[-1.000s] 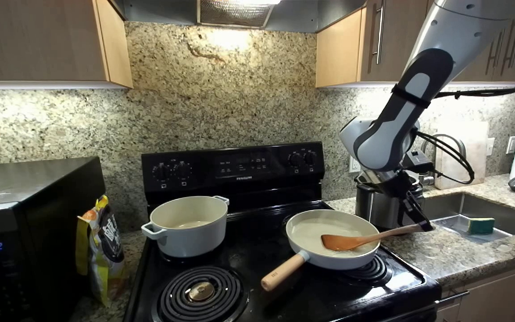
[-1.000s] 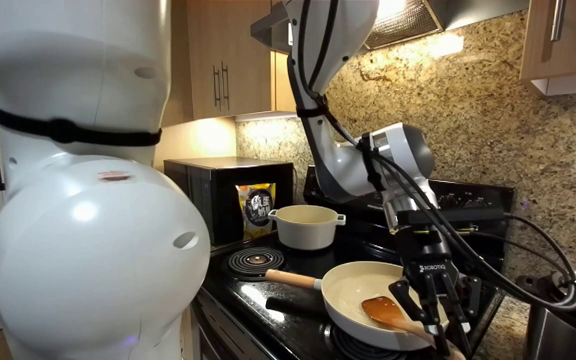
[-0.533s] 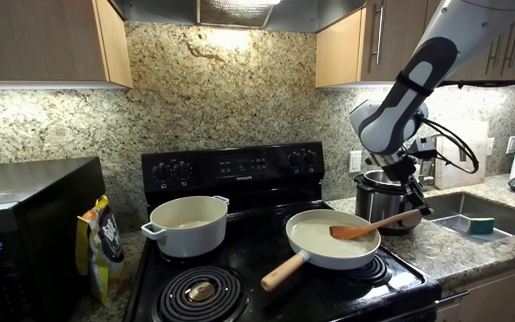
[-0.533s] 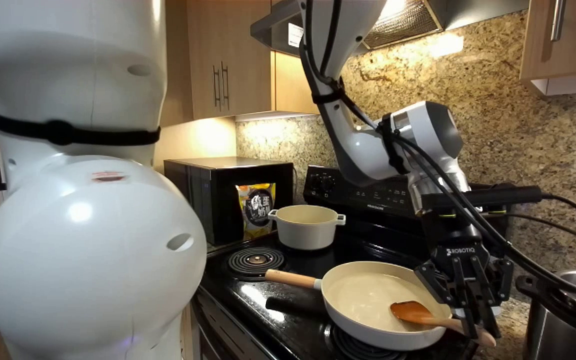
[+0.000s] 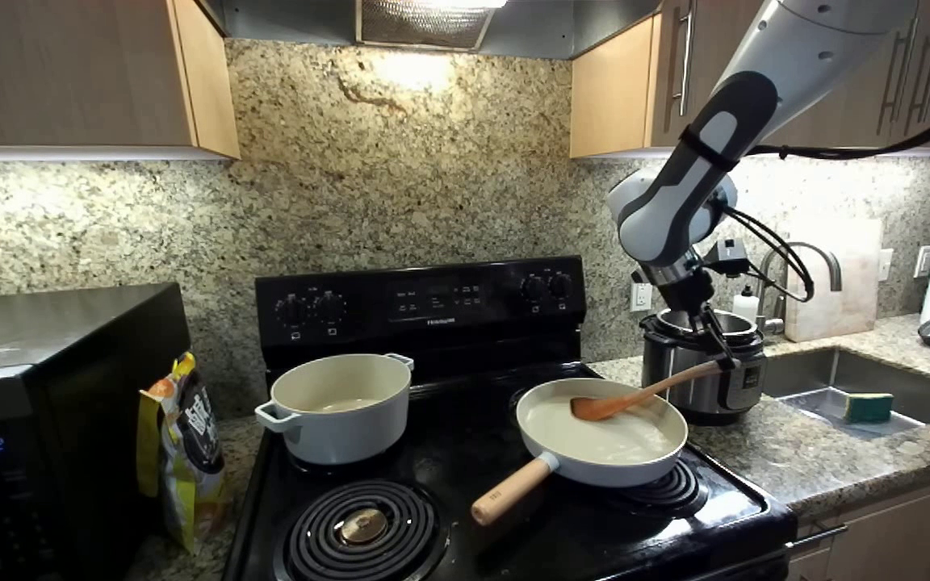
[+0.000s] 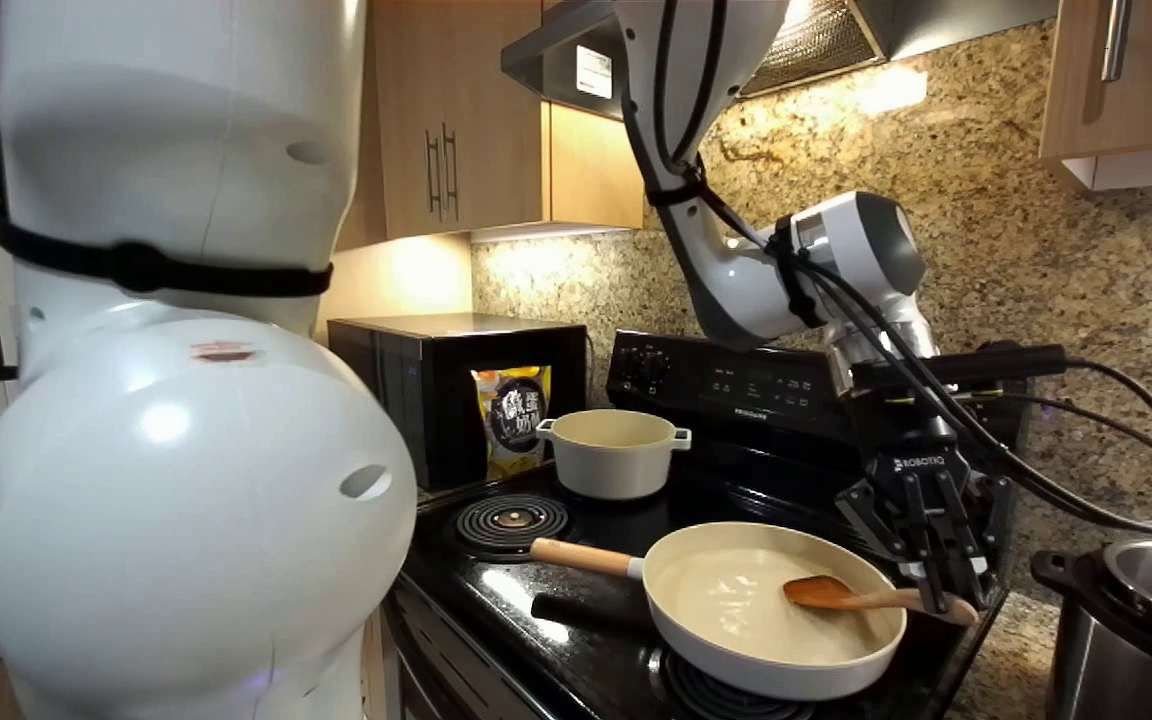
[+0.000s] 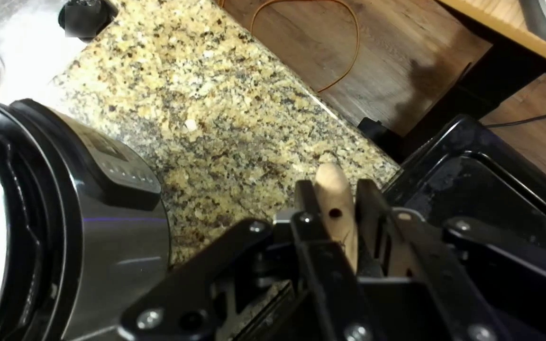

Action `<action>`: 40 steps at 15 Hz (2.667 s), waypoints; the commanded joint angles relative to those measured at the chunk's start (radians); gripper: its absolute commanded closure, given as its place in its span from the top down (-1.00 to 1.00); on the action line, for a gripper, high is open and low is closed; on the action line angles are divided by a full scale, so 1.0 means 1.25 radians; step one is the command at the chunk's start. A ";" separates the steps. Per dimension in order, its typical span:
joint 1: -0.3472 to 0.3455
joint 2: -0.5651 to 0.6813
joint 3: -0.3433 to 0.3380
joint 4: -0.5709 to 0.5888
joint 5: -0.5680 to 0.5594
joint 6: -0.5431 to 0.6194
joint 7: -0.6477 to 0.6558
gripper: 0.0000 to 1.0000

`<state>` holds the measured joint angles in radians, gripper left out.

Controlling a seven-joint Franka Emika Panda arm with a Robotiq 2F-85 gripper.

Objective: Use the wooden spatula to stir the pan

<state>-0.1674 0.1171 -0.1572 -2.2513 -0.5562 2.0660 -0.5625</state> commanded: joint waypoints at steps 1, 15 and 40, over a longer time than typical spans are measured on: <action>0.015 0.012 0.024 0.016 0.017 -0.015 -0.026 -0.81; 0.084 -0.066 0.086 -0.181 -0.051 -0.042 0.002 -0.81; -0.068 -0.130 -0.103 -0.159 0.020 -0.010 -0.126 -0.81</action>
<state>-0.1951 -0.0599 -0.2339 -2.5160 -0.5558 2.0479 -0.6335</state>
